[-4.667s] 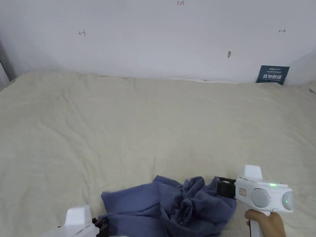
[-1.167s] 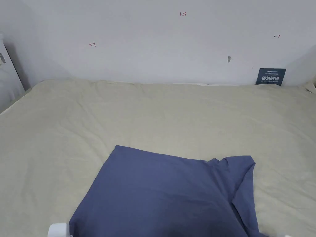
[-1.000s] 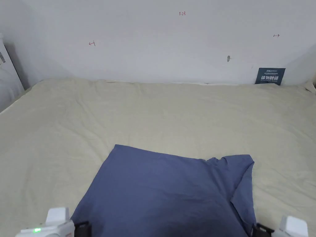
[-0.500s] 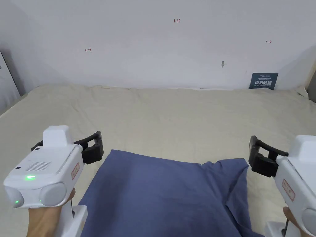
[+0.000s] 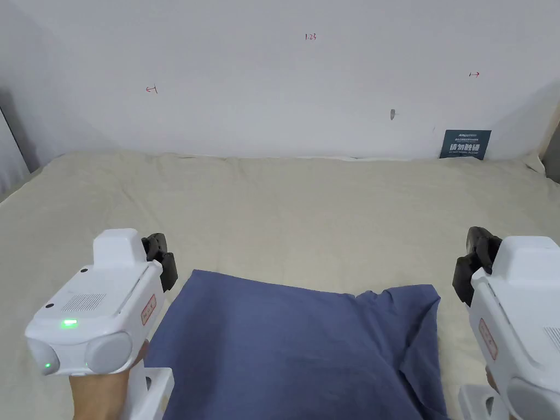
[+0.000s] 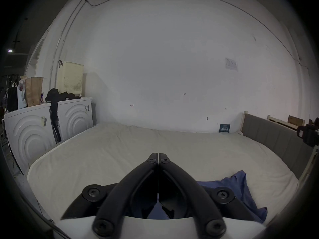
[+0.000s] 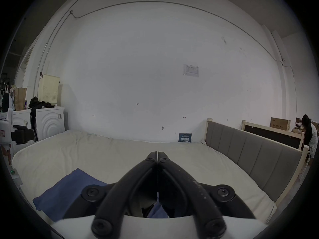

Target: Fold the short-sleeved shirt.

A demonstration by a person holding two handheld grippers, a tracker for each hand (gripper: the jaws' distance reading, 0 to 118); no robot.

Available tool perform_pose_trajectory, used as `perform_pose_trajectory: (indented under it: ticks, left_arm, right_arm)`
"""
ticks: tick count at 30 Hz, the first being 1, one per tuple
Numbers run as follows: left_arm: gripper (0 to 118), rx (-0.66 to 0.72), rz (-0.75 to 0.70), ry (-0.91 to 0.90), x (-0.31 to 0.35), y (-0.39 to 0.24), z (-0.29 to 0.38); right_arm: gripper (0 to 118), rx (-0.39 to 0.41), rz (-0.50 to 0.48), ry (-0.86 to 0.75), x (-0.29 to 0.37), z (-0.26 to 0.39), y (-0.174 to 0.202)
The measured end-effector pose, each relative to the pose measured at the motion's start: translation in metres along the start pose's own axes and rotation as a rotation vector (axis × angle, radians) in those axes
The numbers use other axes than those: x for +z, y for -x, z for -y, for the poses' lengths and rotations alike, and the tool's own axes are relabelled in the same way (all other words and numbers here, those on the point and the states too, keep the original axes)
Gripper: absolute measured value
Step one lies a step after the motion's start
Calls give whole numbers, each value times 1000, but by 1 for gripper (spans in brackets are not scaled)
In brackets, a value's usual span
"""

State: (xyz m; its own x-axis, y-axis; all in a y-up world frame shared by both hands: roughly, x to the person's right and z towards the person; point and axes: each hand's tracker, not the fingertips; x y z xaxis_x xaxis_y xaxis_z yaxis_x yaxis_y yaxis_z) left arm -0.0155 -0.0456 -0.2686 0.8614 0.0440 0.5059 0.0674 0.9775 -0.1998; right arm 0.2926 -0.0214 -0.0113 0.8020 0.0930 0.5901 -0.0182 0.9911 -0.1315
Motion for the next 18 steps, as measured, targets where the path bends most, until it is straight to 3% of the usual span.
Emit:
perform_pose_trajectory:
  ticks: [5, 11, 13, 14, 16, 18]
  left_arm:
    - [0, 46, 88, 198, -74, 19, 1]
    - [0, 40, 51, 391, -185, 36, 22]
    - [8, 23, 57, 459, -223, 41, 32]
    - [21, 4, 51, 499, -240, 42, 37]
    - [71, 5, 31, 547, -271, 45, 48]
    - [109, 10, 45, 633, -303, 43, 63]
  right_arm:
    - [2, -8, -7, 33, -26, 8, -4]
    - [2, 12, 3, 84, -66, 21, -10]
    - [2, 16, 10, 104, -81, 28, -15]
    - [2, 21, 15, 114, -89, 31, -17]
    - [2, 40, 33, 140, -103, 39, -23]
    - [2, 45, 52, 158, -117, 46, -30]
